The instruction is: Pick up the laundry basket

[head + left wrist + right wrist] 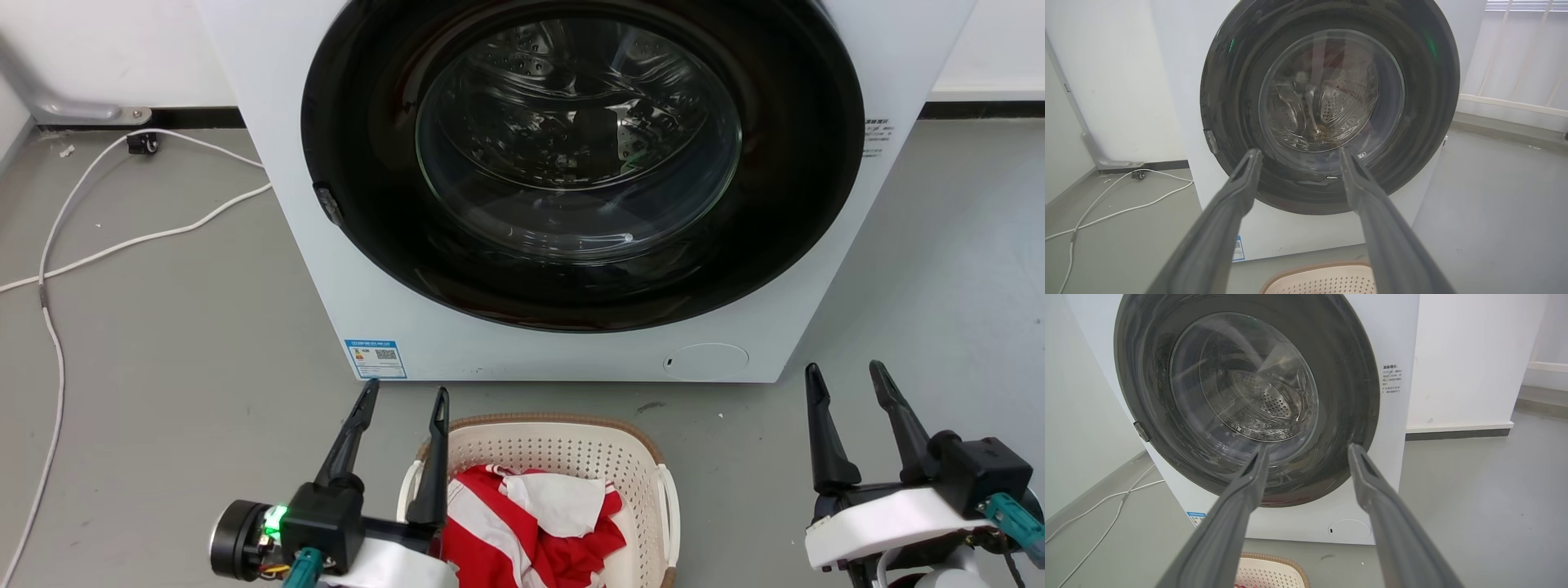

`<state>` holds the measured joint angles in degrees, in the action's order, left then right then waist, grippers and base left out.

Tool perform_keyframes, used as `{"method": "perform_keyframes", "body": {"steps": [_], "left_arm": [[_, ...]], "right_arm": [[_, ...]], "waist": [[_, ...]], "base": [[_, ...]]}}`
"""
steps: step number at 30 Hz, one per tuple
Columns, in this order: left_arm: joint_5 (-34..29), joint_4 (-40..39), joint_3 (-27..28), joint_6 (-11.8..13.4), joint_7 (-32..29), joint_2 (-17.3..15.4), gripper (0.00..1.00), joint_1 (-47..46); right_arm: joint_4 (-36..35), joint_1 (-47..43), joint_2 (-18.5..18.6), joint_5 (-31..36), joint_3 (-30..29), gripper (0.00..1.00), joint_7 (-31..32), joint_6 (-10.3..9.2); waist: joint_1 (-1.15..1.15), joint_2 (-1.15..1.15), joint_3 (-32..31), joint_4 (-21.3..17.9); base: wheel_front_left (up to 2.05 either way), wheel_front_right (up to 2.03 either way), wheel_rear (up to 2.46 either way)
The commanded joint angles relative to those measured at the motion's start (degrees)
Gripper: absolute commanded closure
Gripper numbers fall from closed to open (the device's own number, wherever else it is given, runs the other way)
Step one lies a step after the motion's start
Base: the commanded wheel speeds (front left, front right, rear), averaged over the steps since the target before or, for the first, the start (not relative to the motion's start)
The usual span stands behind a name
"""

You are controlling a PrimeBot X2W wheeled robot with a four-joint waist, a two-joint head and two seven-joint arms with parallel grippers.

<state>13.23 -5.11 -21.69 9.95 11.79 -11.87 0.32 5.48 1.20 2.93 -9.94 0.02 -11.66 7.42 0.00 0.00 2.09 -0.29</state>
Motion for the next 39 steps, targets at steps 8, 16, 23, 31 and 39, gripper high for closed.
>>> {"method": "perform_keyframes", "body": {"steps": [8, 16, 23, 31, 39], "left_arm": [[-0.42, 1.09, -0.16, -2.31, 1.27, 0.79, 0.0, 0.7], [0.19, 3.63, 6.48, -8.0, 2.21, 5.26, 0.0, 3.52], [-5.21, 5.44, 10.39, -11.94, 2.81, 7.45, 0.0, 4.43], [-9.66, 5.61, 11.54, -12.86, 3.54, 8.43, 0.0, 4.78], [-9.98, 5.88, 12.35, -13.77, 3.43, 8.84, 0.0, 4.86]], "right_arm": [[0.84, -0.61, -0.03, 3.27, 0.44, 0.0, -1.39, 0.06], [2.98, -0.77, -0.05, 0.21, 0.39, 0.0, -2.24, 0.06], [4.11, -0.69, -0.07, 1.84, 0.4, 0.0, -3.06, 0.06], [4.41, -0.15, -0.08, 3.84, 0.51, 0.0, -3.54, 0.06], [4.27, -0.16, -0.08, 2.36, 0.57, 0.0, -3.54, 0.06]], "waist": [[0.0, 0.0, -0.04, 0.07], [0.0, 0.0, -0.18, 0.11], [0.0, 0.0, 0.04, 0.09], [0.0, 0.0, 0.53, 0.05], [0.0, 0.0, 0.39, 0.13]], "base": [[0.0, 0.0, 0.0], [0.0, 0.0, 0.0], [0.0, 0.0, 0.0], [0.0, 0.0, 0.0], [0.0, 0.0, 0.0]]}}
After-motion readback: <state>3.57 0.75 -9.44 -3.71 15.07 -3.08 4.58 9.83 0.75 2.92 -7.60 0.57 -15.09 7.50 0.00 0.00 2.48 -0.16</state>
